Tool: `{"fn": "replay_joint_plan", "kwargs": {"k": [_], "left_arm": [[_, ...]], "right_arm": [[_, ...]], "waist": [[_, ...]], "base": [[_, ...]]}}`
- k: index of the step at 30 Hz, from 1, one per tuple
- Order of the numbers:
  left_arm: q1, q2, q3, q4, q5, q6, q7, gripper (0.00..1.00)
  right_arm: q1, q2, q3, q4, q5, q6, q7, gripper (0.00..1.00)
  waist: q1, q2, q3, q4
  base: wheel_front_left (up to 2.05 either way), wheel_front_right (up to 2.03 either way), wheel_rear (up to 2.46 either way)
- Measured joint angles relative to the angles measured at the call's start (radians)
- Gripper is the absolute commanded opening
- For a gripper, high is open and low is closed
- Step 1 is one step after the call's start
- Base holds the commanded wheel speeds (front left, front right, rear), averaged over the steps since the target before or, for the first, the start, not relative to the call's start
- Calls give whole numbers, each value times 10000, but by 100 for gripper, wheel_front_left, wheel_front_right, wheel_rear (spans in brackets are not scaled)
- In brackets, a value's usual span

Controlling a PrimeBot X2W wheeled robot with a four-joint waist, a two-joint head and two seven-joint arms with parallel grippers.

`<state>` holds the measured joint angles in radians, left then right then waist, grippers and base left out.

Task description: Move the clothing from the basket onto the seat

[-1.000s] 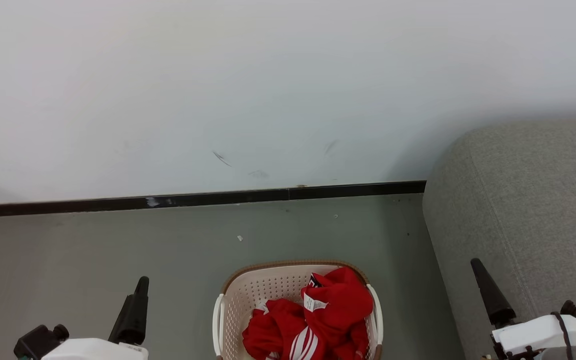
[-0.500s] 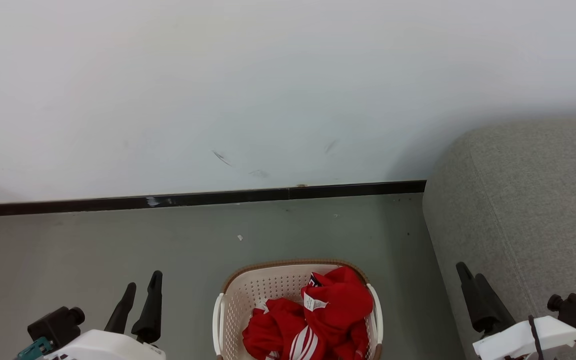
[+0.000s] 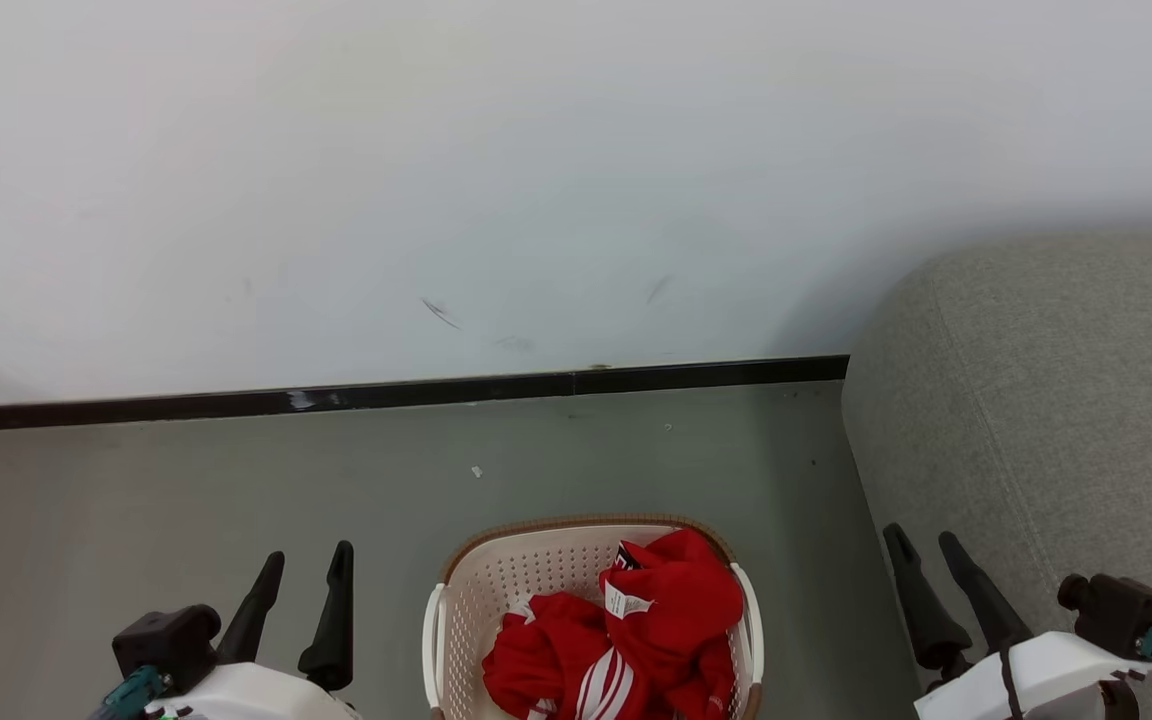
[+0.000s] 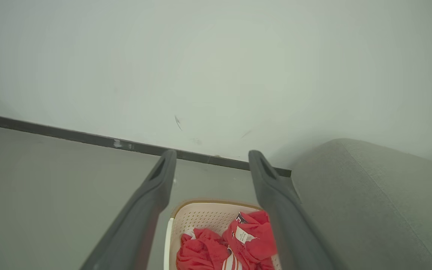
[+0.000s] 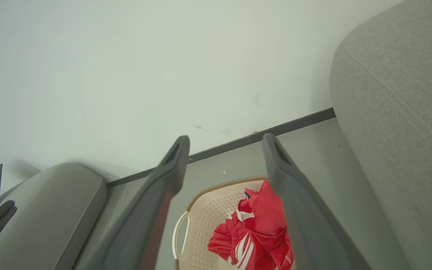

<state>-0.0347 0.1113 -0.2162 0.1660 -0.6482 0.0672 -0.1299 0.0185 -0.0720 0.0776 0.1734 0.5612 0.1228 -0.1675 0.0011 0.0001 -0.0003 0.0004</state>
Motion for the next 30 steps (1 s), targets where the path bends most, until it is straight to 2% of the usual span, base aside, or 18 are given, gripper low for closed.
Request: {"fn": "replay_joint_plan", "kwargs": {"k": [14, 30], "left_arm": [[14, -8, -462, -81, 2196, 715, -499, 100], [48, -36, -349, -232, 3831, 1218, -1089, 100]], "right_arm": [[0, 125, -82, -19, -2972, 4, -332, 100], [3, 255, -236, -353, -5030, 6, -723, 100]], "waist": [[-4, 0, 53, -68], [-6, 0, 64, -170]], "base": [[0, 0, 0], [0, 0, 0]]}}
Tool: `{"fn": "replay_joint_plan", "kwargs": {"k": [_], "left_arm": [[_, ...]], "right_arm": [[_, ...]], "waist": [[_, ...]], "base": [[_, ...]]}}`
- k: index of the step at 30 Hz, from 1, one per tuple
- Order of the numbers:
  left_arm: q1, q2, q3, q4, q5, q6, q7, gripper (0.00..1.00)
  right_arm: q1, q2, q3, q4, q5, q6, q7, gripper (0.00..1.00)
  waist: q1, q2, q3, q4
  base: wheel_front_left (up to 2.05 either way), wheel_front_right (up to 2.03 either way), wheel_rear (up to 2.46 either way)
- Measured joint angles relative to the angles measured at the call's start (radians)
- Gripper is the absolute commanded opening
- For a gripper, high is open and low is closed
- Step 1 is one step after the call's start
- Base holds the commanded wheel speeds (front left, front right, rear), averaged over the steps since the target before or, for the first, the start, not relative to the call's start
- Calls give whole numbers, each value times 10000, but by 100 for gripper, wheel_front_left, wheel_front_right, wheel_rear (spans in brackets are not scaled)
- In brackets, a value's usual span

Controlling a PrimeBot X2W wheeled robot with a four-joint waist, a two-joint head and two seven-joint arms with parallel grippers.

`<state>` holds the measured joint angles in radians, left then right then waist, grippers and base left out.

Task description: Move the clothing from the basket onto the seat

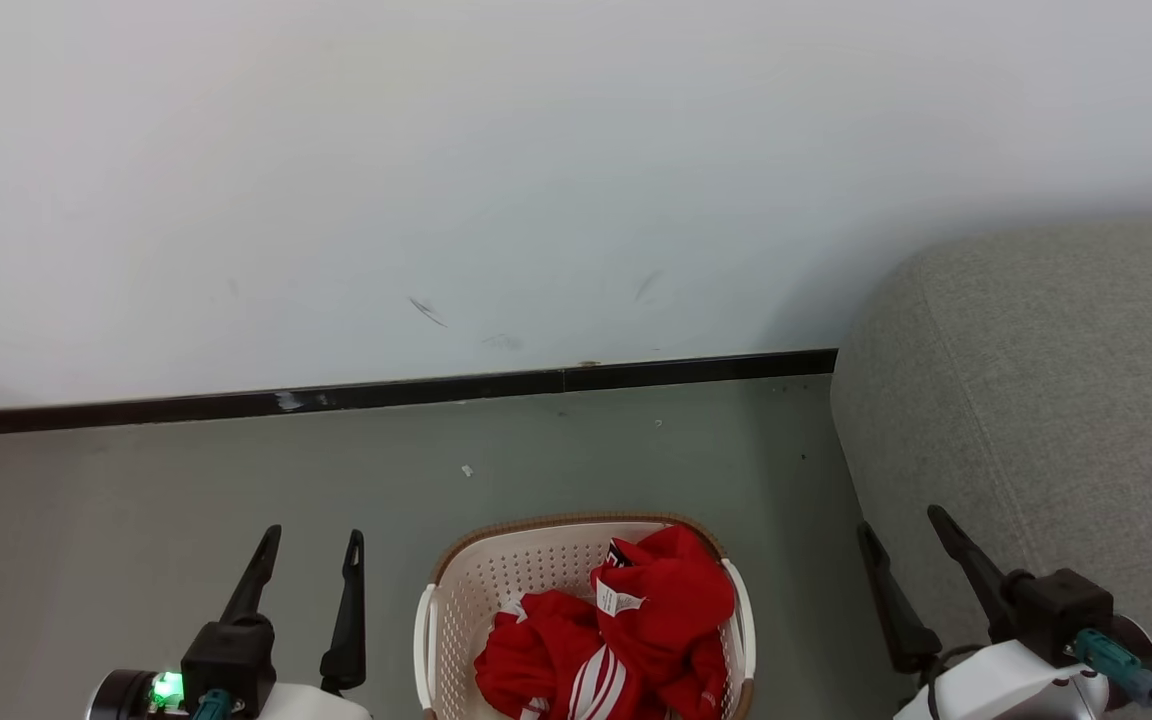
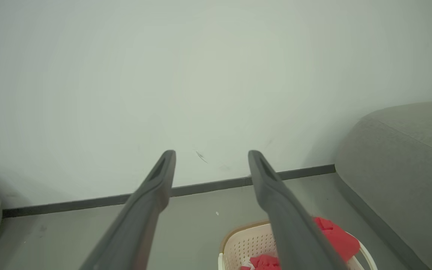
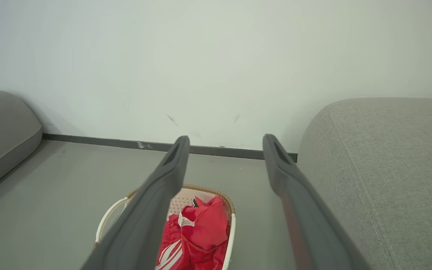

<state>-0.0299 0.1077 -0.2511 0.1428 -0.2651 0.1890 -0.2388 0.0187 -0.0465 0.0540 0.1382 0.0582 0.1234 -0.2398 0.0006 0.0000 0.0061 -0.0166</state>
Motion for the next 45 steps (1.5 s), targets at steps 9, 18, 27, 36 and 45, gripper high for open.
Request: {"fn": "replay_joint_plan", "kwargs": {"k": [9, 18, 27, 36, 45], "left_arm": [[0, 127, 282, 82, 286, 98, -134, 100], [5, -23, 500, 431, -69, 15, -134, 100], [5, -61, 694, 686, -330, -84, -134, 100], [5, -71, 807, 817, -355, -171, -134, 100], [5, -86, 917, 882, -355, -249, -134, 100]], "right_arm": [[22, 42, -17, -33, -458, 0, -77, 100], [24, 44, -88, -31, -167, 0, -77, 100], [25, 44, -86, -27, -117, 0, -77, 100], [96, 44, -79, -15, -52, 0, -77, 100], [221, 48, -36, -4, -50, 0, -77, 100]], "waist": [[-1, 0, -8, -40], [-1, 0, -19, -69], [-1, 0, -22, -93], [-2, 0, -50, -86], [-3, 0, -72, -60]], "base": [[0, 0, 0], [0, 0, 0], [0, 0, 0], [0, 0, 0], [0, 0, 0]]}}
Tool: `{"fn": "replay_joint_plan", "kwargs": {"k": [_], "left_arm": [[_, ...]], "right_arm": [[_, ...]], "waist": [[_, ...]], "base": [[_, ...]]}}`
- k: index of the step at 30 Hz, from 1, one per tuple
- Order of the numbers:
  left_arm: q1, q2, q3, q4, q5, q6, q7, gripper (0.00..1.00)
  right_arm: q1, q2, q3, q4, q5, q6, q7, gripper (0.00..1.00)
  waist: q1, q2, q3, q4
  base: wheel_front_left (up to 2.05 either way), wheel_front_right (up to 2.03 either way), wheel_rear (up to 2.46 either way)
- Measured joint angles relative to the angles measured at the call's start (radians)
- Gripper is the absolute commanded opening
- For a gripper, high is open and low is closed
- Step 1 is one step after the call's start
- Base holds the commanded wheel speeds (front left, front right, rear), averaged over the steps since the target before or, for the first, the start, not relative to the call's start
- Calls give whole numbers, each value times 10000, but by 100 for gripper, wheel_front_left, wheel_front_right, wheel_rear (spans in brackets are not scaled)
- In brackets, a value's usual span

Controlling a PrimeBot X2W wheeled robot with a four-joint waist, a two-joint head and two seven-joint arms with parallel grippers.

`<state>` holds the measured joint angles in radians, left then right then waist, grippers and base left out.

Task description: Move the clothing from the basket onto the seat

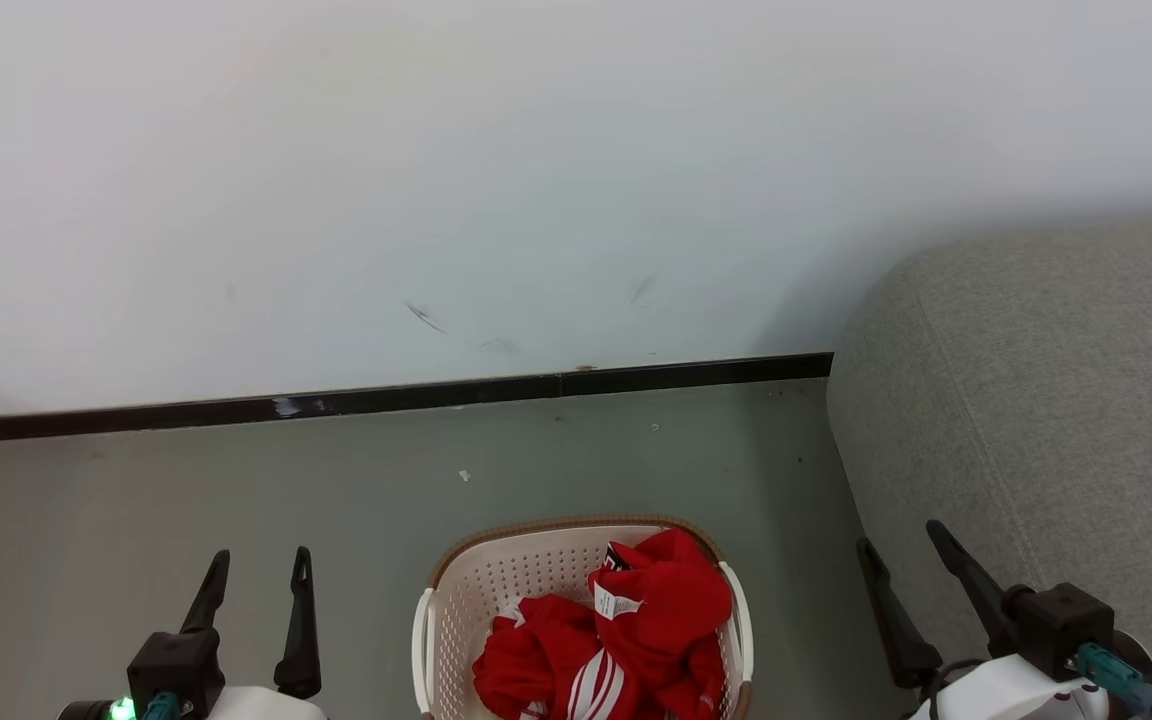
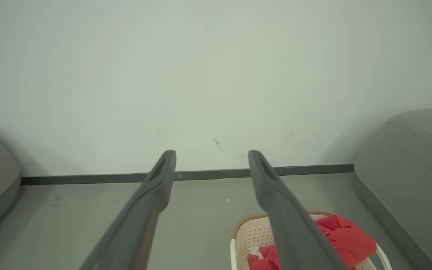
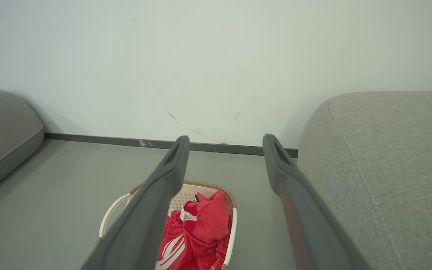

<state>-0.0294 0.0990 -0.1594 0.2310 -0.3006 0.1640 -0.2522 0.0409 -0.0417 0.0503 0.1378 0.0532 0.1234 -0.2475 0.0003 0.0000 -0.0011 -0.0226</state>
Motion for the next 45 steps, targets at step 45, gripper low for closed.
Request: {"fn": "replay_joint_plan", "kwargs": {"k": [45], "left_arm": [[-900, 251, -462, 669, 568, -529, 136, 100]], "right_arm": [[3, 6, -382, -1137, 84, 0, -4, 100]], "waist": [[-1, 0, 1290, -174]], "base": [[0, 0, 0]]}}
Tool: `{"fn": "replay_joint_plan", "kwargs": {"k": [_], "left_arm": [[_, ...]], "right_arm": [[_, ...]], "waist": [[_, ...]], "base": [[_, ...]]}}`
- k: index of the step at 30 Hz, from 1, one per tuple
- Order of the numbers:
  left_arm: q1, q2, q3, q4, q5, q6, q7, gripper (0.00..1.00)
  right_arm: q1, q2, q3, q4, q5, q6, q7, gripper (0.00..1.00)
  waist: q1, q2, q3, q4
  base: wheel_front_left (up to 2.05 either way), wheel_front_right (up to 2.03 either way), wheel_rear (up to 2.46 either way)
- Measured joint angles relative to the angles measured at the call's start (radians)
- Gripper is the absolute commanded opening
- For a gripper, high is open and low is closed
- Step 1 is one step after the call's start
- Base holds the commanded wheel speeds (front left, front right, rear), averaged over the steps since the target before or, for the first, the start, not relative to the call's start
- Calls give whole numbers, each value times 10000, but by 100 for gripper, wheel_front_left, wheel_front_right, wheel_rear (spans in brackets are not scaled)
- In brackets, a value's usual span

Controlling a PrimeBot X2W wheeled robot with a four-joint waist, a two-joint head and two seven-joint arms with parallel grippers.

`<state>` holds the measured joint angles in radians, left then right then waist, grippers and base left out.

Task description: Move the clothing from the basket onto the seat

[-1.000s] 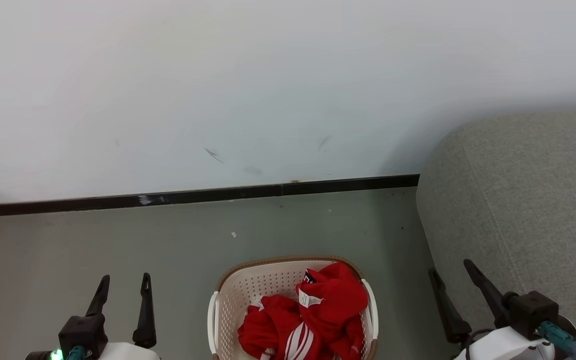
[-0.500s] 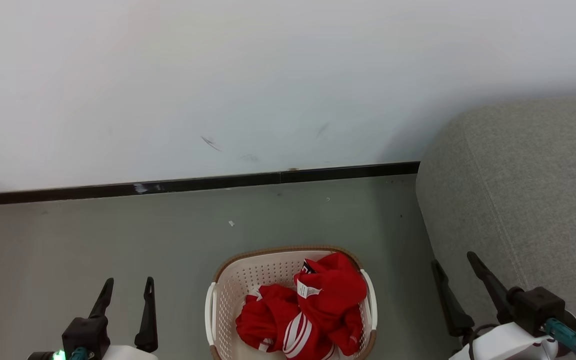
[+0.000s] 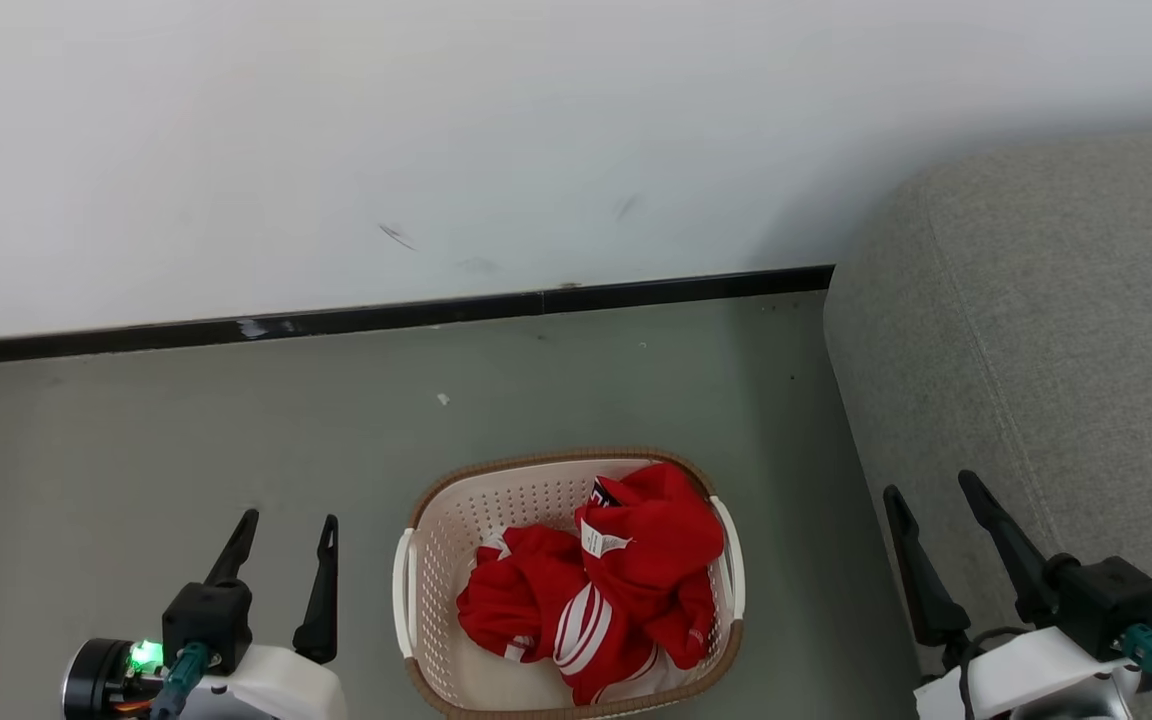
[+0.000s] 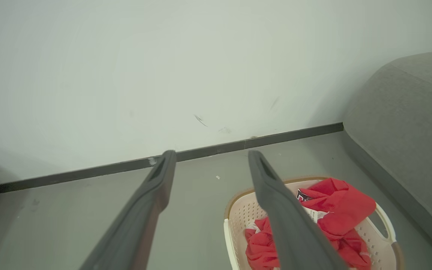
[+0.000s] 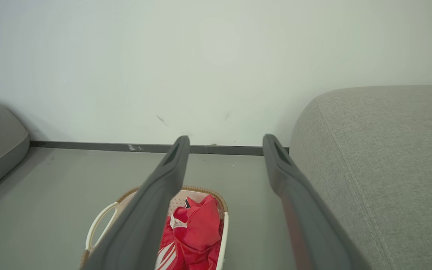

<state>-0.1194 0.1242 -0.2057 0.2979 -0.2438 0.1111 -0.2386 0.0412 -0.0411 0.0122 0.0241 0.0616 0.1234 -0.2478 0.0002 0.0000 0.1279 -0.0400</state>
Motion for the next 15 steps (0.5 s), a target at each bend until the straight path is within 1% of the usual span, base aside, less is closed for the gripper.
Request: {"fn": "replay_joint_plan", "kwargs": {"k": [8, 15], "left_arm": [[-730, -25, -447, 405, 201, -192, 192, 100], [-1351, -59, -1076, 988, 690, -537, 472, 100]], "right_arm": [[-75, 6, -155, -520, 0, 0, 0, 100], [-426, 8, -403, -871, 2, 0, 0, 100]], "waist": [[0, 0, 655, -176], [0, 0, 1342, -383]], "base": [[0, 0, 0], [0, 0, 0]]}}
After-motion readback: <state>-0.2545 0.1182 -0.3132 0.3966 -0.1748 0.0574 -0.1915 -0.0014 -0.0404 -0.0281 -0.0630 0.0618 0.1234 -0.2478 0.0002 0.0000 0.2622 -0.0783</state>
